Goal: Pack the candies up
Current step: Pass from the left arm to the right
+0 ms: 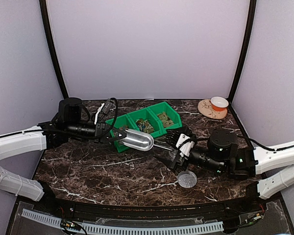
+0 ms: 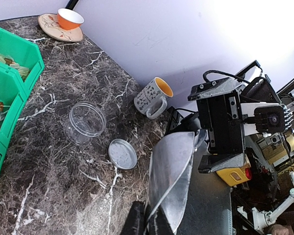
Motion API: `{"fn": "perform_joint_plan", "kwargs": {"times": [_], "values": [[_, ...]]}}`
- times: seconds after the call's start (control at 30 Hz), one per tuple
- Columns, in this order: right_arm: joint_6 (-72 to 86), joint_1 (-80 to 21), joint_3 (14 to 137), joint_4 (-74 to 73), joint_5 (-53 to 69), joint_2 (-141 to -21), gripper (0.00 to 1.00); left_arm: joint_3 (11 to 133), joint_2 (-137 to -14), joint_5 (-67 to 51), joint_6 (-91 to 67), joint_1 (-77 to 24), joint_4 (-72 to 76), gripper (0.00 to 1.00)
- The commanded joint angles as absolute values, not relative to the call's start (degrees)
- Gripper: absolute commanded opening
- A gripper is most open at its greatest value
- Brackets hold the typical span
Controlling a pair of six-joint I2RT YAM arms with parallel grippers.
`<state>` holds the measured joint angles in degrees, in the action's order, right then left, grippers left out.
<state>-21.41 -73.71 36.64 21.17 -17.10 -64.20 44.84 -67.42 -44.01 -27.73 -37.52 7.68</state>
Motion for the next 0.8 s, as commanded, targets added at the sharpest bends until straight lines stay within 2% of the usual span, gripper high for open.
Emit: {"fn": "perform_joint_plan", "kwargs": {"times": [0.0, 0.07, 0.17, 0.3, 0.53, 0.77], "values": [[-22.3, -73.4, 36.7, 24.3, -15.7, -65.3, 0.92, 44.1, -66.5, -46.4, -29.4, -37.7, 11.0, 0.0], [-22.2, -73.4, 37.9, 23.0, -15.8, -66.1, 0.87, 44.0, -66.5, -46.6, -29.7, -37.6, 11.3, 0.0], [-21.8, -73.4, 39.6, 21.1, -15.8, -67.7, 0.7, 43.9, -66.5, -46.9, -30.0, -37.6, 11.8, 0.0], [-22.1, -73.5, 40.2, 21.0, -14.8, -68.4, 0.66, 43.9, -66.7, -47.2, -30.4, -37.7, 12.0, 0.0], [-23.2, -73.5, 39.6, 22.6, -14.1, -67.9, 0.51, 42.9, -67.0, -47.3, -31.0, -37.8, 12.4, 0.0], [-23.2, -73.5, 40.1, 22.7, -13.3, -68.4, 0.45, 42.6, -67.2, -47.8, -31.7, -37.8, 13.7, 0.0]]}}
